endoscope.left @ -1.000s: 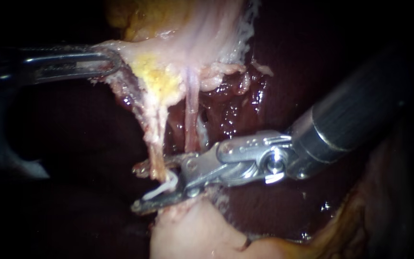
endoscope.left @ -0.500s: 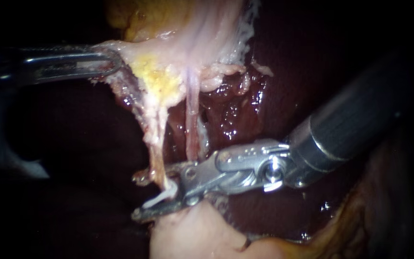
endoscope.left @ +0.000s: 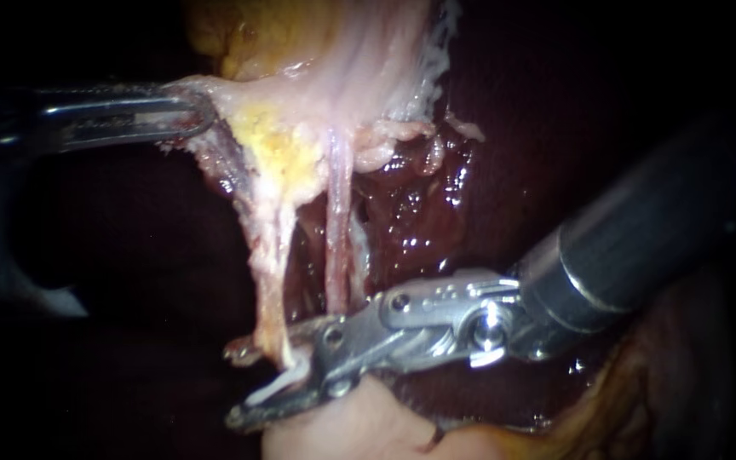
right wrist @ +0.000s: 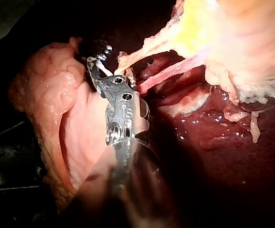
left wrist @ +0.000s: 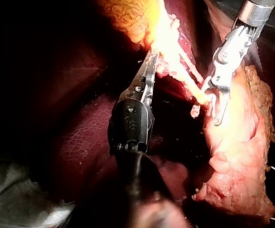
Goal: Clipping first clip left tube
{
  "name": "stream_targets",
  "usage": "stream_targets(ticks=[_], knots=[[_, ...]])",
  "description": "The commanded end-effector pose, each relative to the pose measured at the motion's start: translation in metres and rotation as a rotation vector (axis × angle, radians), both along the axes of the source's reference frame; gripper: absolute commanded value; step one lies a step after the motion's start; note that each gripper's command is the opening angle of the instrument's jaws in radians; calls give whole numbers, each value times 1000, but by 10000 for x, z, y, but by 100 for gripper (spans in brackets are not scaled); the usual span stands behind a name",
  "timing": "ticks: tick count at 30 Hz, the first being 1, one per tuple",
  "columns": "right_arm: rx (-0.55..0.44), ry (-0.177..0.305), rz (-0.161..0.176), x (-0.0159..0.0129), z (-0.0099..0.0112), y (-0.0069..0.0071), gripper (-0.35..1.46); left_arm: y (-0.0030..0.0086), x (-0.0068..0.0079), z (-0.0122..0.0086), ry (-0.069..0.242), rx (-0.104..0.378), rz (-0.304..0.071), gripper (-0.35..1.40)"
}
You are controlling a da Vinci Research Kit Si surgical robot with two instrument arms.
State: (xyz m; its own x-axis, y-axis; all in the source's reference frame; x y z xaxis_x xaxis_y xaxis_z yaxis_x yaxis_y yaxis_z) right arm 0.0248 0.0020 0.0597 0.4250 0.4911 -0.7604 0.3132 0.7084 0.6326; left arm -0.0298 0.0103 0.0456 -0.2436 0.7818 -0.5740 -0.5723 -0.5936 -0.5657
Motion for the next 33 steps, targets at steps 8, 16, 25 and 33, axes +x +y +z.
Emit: stream_targets(ticks=[8,16,25,33], knots=[[7,6,3,2,-4,-2,38,0,0,0,0,0,0,-35],[24,-1,8,3,-5,-1,36,0,1,0,0,0,0,-35],[58,-22,17,3,-2,2,4,0,1,0,0,0,0,-35],[78,-34,21,0,2,4,-35,0,1,0,0,0,0,-35]])
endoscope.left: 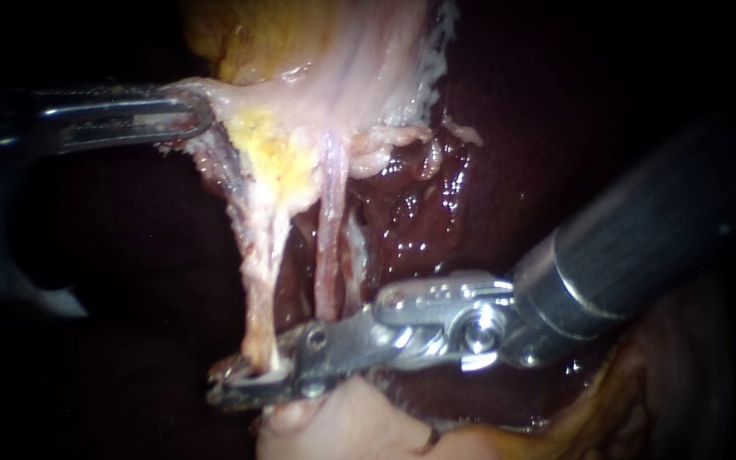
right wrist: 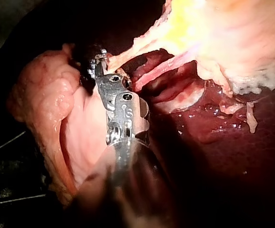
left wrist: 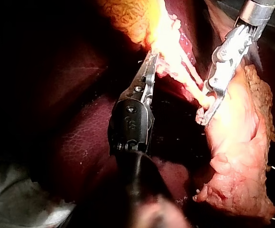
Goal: Clipping first clip left tube
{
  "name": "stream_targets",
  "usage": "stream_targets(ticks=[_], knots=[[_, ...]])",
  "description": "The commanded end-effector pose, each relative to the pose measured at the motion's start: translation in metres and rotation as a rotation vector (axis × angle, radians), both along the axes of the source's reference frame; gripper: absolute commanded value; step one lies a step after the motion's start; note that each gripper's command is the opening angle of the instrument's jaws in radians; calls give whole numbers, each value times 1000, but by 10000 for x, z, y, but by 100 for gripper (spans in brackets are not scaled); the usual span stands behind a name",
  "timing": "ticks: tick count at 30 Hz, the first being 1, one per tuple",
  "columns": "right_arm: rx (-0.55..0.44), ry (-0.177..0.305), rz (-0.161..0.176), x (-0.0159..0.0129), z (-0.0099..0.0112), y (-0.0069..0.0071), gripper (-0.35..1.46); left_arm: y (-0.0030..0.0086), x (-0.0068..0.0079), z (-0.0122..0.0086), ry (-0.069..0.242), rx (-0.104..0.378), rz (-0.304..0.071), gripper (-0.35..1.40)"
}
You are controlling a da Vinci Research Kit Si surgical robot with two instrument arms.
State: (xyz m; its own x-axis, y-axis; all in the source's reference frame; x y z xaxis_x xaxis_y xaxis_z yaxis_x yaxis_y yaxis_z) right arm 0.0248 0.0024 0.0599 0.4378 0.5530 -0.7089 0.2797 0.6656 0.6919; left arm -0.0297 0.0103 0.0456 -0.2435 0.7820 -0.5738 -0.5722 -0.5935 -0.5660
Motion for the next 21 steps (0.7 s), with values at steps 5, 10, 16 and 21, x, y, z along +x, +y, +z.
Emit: stream_targets(ticks=[5,10,16,21], knots=[[61,-35,10,-3,1,1,-35,0,0,0,0,0,0,-35],[75,-73,0,-8,1,0,-35,0,0,0,0,0,0,-35],[75,-73,0,-8,3,1,-35,0,0,0,0,0,0,-35],[75,-73,0,-8,3,1,-35,0,-1,0,0,0,-1,-35]])
